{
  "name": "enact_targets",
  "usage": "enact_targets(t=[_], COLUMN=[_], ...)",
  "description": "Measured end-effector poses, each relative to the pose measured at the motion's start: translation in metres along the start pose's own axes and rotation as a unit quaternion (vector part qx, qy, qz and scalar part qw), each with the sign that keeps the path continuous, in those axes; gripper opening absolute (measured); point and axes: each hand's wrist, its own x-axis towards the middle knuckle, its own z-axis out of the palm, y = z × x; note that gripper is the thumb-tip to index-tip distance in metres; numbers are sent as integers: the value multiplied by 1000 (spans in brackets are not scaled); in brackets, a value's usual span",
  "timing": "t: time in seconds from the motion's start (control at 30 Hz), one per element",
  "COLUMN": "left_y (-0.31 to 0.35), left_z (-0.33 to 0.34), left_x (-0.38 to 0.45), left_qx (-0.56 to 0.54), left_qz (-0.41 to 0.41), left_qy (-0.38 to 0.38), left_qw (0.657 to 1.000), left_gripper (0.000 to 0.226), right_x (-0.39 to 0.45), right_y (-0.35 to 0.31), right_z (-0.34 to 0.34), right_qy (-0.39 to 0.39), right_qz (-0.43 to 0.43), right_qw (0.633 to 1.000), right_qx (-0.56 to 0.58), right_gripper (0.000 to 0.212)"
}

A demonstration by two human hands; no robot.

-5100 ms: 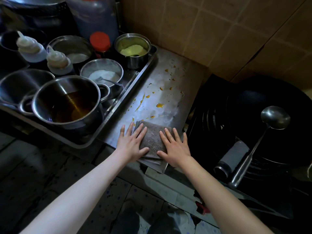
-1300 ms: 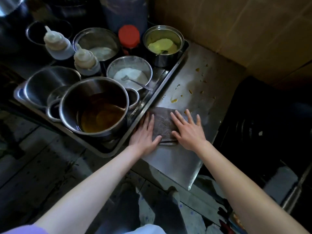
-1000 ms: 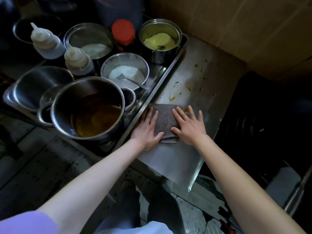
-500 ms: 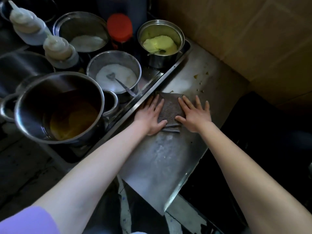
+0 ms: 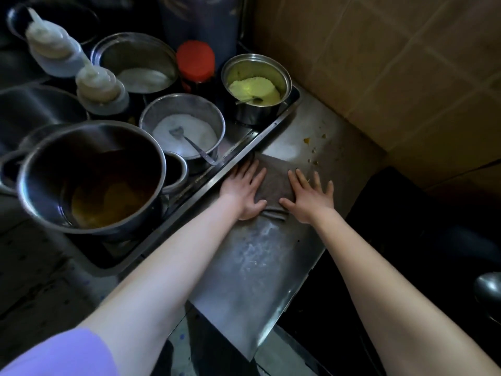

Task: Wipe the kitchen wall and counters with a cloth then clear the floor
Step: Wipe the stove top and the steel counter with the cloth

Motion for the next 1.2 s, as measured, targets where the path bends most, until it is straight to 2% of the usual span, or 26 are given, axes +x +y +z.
enact_targets(t=[0.77,0.9,1.2], left_y=[-1,-2,0], left_z=[27,24,21], left_x=[-95,-89,-69], left_qx=[80,64,97], left_qz=[177,186,235], left_qy=[-69,-87,-52], left_qw=[978,977,966], left_gripper=[78,74,73], right_x=[-149,-155,-146], right_y=[-68,-68,-55], right_z=[76,82,86], right_qy=[-2,8,28], right_qz=[168,182,198], right_qw=[978,975,970], right_qx=[121,130,139], right_gripper=[76,77,77])
